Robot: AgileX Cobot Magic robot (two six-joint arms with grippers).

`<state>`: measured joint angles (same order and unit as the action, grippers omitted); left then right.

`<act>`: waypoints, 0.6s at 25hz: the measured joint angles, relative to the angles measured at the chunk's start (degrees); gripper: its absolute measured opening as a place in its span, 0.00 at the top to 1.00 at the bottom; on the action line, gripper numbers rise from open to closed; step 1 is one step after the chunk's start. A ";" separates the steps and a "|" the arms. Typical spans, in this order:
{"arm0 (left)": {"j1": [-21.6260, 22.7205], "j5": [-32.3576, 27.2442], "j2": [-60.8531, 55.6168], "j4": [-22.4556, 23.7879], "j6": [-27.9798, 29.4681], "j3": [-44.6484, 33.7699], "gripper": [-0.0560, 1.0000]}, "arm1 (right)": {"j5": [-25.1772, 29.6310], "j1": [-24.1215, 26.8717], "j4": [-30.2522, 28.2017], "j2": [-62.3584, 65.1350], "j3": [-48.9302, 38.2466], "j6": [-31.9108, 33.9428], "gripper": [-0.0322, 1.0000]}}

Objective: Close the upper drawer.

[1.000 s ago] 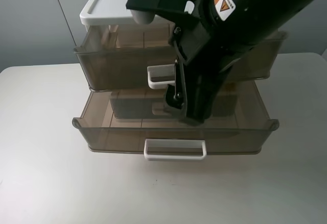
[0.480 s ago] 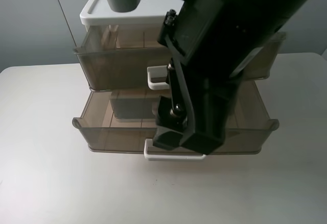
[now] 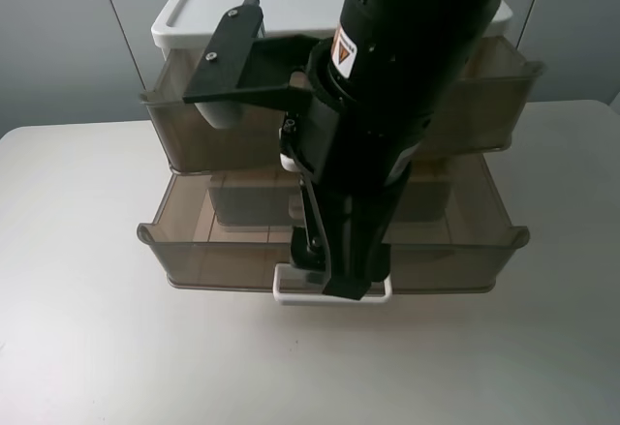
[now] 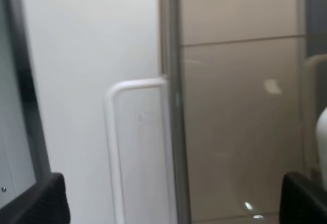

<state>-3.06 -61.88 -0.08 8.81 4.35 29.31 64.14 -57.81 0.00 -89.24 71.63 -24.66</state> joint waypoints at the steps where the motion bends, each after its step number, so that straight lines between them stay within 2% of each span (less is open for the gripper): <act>1: 0.00 0.00 0.00 0.00 0.00 0.00 0.24 | -0.65 0.58 -0.61 -0.30 -0.08 -0.42 0.36; 15: 0.00 0.00 0.00 0.00 0.00 0.00 0.24 | -10.19 9.51 -2.23 -1.08 -0.08 -8.80 0.36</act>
<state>-3.06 -61.88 -0.08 8.81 4.35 29.31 53.95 -48.31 -2.23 -90.32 71.55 -33.46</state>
